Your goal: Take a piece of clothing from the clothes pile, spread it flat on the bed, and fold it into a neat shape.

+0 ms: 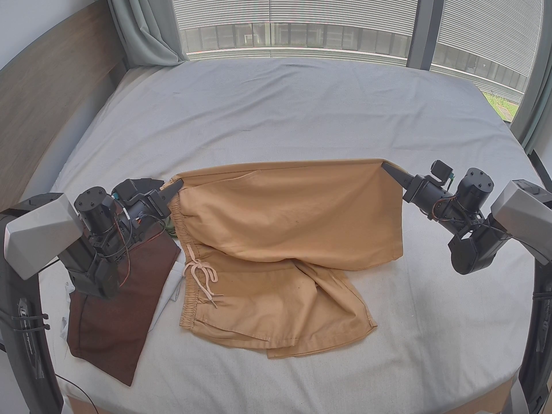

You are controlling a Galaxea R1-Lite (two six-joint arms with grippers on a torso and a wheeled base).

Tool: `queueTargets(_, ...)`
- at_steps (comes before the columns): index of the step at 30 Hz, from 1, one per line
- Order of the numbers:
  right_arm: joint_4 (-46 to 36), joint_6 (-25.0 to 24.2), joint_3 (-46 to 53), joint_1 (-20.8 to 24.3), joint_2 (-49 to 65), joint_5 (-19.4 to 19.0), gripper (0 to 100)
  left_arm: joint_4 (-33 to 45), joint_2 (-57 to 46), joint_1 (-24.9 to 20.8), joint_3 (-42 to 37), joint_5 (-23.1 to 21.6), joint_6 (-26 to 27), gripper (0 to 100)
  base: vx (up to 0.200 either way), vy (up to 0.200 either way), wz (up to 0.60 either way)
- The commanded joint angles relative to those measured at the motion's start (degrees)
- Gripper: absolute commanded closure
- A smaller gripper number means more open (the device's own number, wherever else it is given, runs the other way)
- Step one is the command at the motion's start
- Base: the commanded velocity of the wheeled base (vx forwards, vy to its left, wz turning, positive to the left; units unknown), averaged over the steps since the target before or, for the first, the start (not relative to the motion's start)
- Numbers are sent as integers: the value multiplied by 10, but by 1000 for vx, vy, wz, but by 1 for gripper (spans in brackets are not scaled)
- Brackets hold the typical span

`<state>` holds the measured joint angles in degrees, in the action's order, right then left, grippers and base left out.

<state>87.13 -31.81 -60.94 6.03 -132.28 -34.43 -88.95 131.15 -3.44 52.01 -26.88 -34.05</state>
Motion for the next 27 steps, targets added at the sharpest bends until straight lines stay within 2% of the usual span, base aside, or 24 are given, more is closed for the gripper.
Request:
queueTargets(1,-4,-5,-32,-1,-28,0,100,0,26,0,23,7,-4,100,0,0,0)
queueTargets(11,-20,-12,-105,-1,-81,2,100,0,54,1,68,20,-12,100,0,0,0)
queueTargets(18,-43,-12,-183,2,-121,13,100,0,102,-1,127,60,-14,100,0,0,0)
queueTargets(21,-53,-12,-214,6,-137,29,100,0,114,-5,144,61,-15,100,0,0,0)
queueTargets(27,-57,-12,-230,7,-148,30,100,1,128,-8,162,61,-19,100,0,0,0)
